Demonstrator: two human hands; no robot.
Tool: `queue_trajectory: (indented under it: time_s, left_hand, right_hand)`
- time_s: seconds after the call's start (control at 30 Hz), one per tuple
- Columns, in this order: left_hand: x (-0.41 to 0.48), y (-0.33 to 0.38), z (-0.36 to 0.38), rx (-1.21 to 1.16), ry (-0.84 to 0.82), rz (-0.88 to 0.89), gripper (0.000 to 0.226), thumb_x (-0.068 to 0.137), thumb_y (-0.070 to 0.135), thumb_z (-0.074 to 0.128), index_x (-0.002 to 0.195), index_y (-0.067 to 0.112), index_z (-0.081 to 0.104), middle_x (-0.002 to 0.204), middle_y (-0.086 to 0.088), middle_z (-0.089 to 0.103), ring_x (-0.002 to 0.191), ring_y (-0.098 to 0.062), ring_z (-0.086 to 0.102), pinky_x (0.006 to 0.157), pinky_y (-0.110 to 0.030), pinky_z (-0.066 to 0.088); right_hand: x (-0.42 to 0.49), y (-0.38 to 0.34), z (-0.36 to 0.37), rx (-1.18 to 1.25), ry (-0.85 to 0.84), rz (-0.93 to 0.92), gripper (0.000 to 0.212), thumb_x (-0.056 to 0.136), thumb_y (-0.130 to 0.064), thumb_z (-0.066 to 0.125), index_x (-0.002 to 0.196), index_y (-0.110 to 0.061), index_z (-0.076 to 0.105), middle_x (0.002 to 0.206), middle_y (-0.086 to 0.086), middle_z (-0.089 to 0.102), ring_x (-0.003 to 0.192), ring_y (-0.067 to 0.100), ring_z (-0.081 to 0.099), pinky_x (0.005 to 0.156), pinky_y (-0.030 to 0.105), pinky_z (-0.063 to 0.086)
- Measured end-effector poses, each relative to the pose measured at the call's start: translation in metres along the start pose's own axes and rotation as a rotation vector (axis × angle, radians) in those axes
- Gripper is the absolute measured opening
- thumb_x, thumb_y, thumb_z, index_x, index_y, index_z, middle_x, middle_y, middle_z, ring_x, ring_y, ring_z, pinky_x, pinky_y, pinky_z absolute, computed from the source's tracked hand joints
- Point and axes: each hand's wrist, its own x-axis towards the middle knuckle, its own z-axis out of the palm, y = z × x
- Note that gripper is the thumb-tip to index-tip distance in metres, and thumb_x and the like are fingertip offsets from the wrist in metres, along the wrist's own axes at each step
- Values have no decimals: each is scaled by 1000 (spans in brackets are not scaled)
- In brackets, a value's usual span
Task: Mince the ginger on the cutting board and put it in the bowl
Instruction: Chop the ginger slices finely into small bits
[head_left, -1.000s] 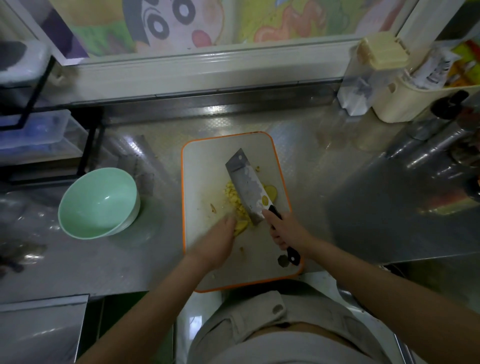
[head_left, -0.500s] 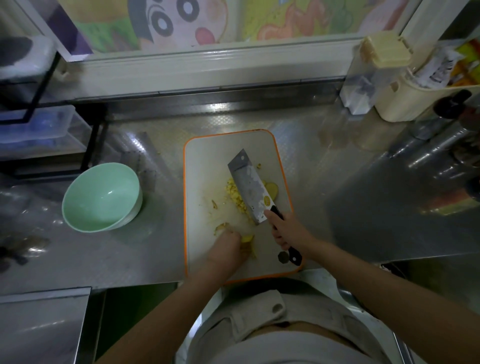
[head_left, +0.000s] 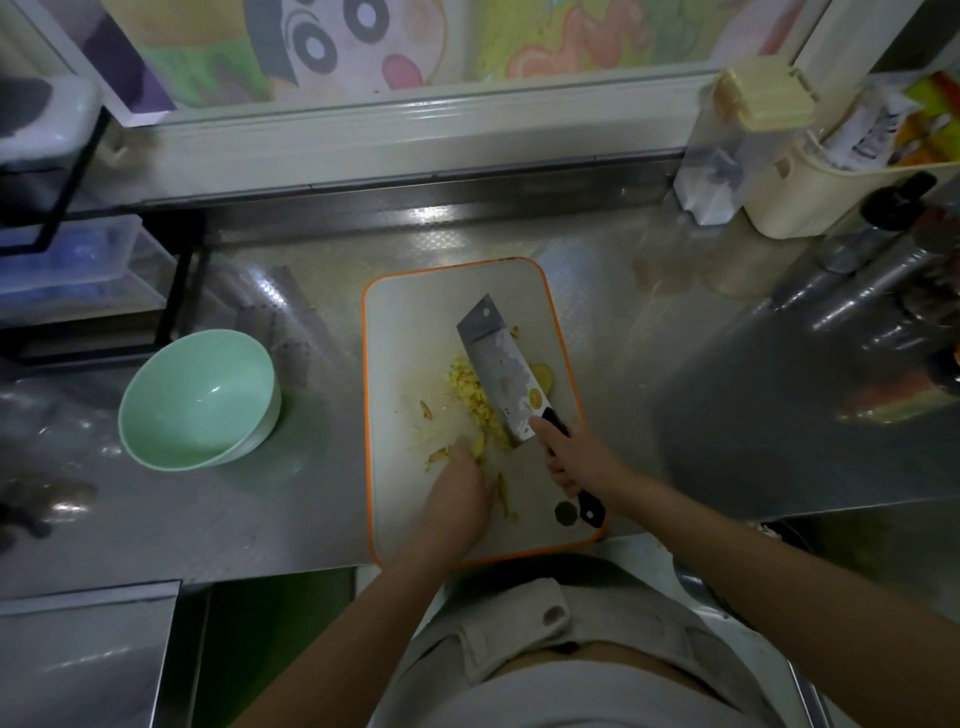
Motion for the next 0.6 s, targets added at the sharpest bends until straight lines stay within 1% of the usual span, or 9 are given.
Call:
queue_trajectory:
  time_s: [0.1, 0.17, 0.23, 0.3, 0.37, 0.5, 0.6]
  left_hand:
    - [-4, 9, 9, 47, -40, -41, 34, 96, 27, 44, 124, 7, 37, 120, -11, 52, 106, -23, 53, 81, -28, 40]
    - [-4, 12, 9, 44, -58, -64, 37, 92, 33, 52, 118, 9, 42, 115, -9, 53, 102, -23, 54, 76, -28, 40]
    - [-2, 13, 8, 99, -93, -49, 35, 90, 31, 56, 114, 8, 46, 114, -10, 54, 102, -23, 54, 76, -28, 41]
    - [1, 13, 7, 162, -130, -22, 32, 90, 26, 54, 116, 6, 50, 119, -12, 54, 107, -24, 53, 85, -29, 42]
    - [3, 12, 7, 204, -147, -13, 33, 90, 23, 53, 118, 7, 51, 123, -12, 53, 111, -24, 51, 90, -29, 41]
    - [4, 9, 6, 285, -190, 38, 33, 93, 25, 49, 121, 7, 50, 125, -12, 52, 114, -25, 50, 91, -29, 39]
    - [6, 3, -8, 280, -120, 109, 34, 95, 23, 47, 125, 7, 44, 127, -13, 48, 115, -25, 49, 91, -30, 39]
  right_hand:
    - [-1, 1, -1, 4, -2, -6, 44, 97, -37, 46, 60, -19, 30, 43, -7, 28, 33, 7, 24, 36, 17, 22]
    - [0, 1, -1, 4, -3, -9, 43, 97, -37, 46, 60, -19, 31, 44, -6, 28, 33, 6, 24, 35, 16, 22]
    - [0, 2, -1, 8, 1, -6, 42, 97, -36, 46, 61, -19, 32, 44, -6, 29, 32, 6, 25, 35, 16, 22]
    - [0, 2, -1, 11, 1, -8, 42, 97, -35, 46, 62, -19, 32, 44, -6, 28, 32, 6, 24, 35, 16, 22]
    - [-1, 3, -1, 10, -6, -15, 42, 97, -35, 46, 62, -19, 31, 43, -7, 28, 33, 7, 24, 36, 16, 22]
    - [-1, 2, 0, 0, -11, -12, 42, 97, -36, 46, 62, -19, 31, 43, -7, 29, 32, 7, 24, 35, 16, 22]
    - [-1, 2, -2, -16, -12, -23, 41, 96, -37, 46, 63, -19, 32, 46, -5, 29, 34, 7, 25, 35, 17, 23]
